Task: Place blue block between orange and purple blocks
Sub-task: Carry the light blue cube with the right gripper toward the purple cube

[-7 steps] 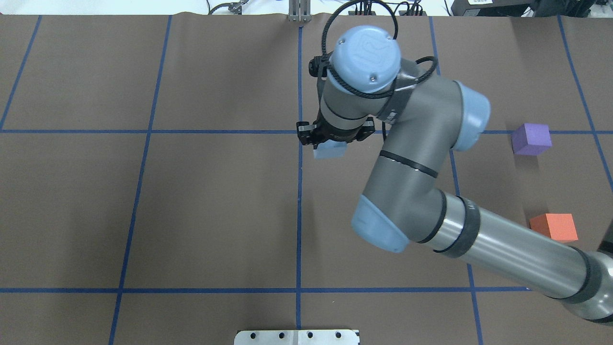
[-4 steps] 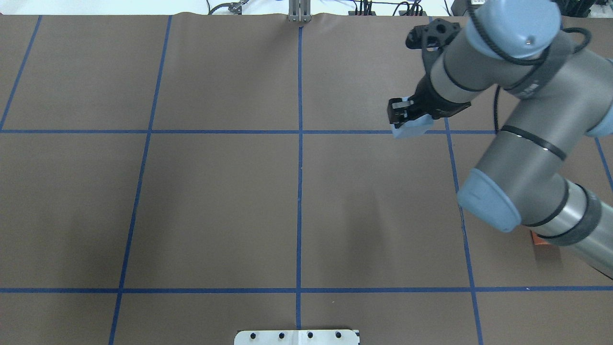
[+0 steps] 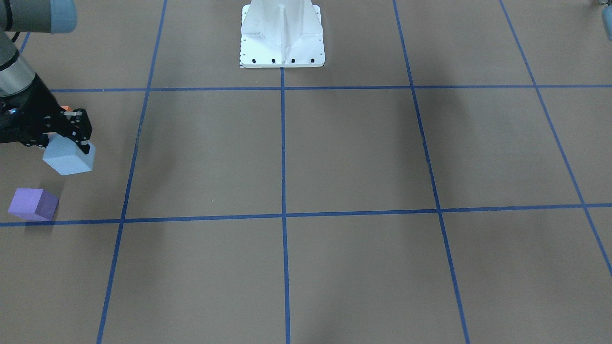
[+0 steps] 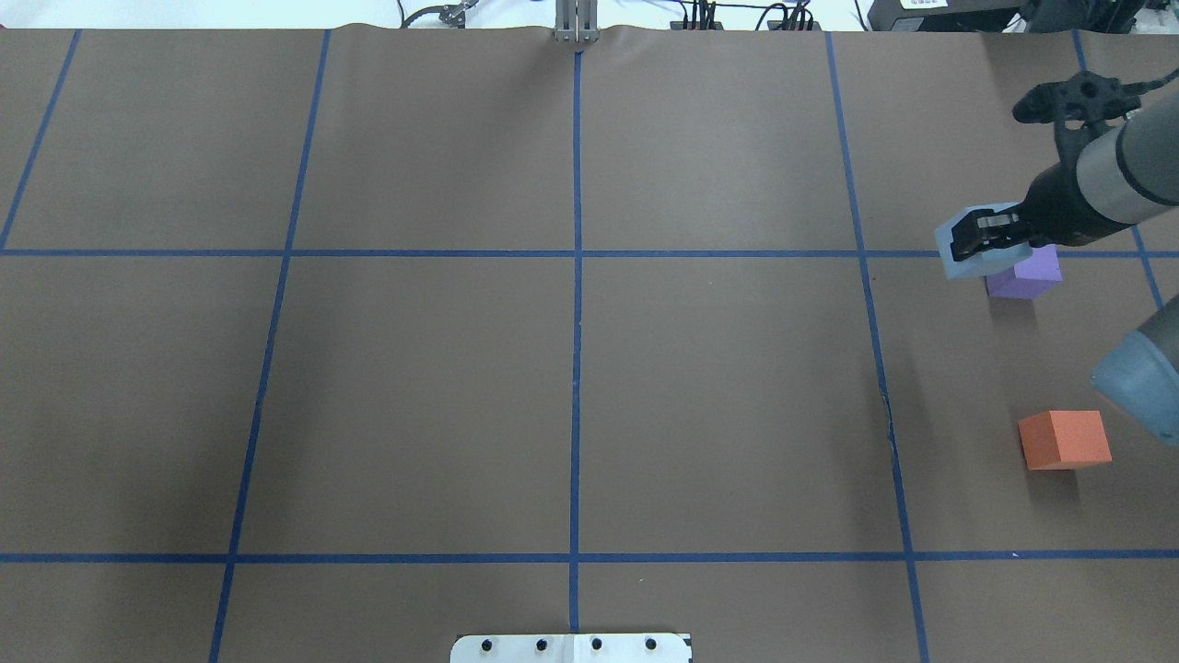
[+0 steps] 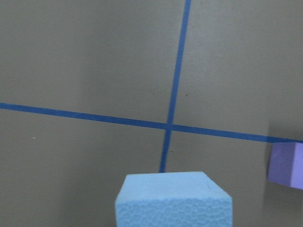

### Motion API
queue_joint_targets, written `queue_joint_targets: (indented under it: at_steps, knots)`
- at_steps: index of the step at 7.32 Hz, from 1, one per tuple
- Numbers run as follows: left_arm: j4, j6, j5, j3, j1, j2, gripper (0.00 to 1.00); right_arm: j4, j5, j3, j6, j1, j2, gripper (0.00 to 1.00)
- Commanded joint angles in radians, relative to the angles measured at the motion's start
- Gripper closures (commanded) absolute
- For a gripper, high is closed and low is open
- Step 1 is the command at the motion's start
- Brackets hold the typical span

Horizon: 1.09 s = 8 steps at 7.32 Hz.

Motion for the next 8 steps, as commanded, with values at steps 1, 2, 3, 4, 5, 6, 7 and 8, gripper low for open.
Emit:
queue_joint_targets:
  at_steps: [1, 2, 3, 4, 5, 6, 7, 8]
  knots:
    - [-0.001, -0.001, 0.0, 0.002, 0.002, -0.001, 0.0, 0.1, 0.067, -0.116, -0.016, 0.043, -0.059, 1.0]
    - [-0.001, -0.001, 0.0, 0.004, 0.002, -0.003, 0.0, 0.1, 0.068, -0.151, -0.022, 0.042, -0.062, 1.0]
    - [-0.001, -0.003, 0.0, 0.002, 0.002, -0.006, 0.0, 0.101, 0.071, -0.194, -0.023, 0.042, -0.065, 1.0]
    - [-0.001, -0.006, 0.0, 0.002, 0.002, -0.009, 0.0, 0.101, 0.07, -0.214, -0.023, 0.04, -0.082, 1.0]
    - [-0.001, -0.006, 0.0, 0.002, 0.002, -0.009, 0.0, 0.103, 0.07, -0.216, -0.023, 0.036, -0.103, 1.0]
    - [-0.001, -0.007, 0.0, 0.004, 0.002, -0.009, 0.0, 0.101, 0.07, -0.216, -0.022, 0.017, -0.111, 1.0]
    - [-0.001, -0.007, 0.0, 0.005, 0.002, -0.009, 0.0, 0.101, 0.059, -0.227, -0.017, -0.018, -0.114, 1.0]
    - [-0.001, -0.007, 0.0, 0.007, 0.004, -0.009, 0.0, 0.101, 0.059, -0.234, -0.017, -0.035, -0.114, 1.0]
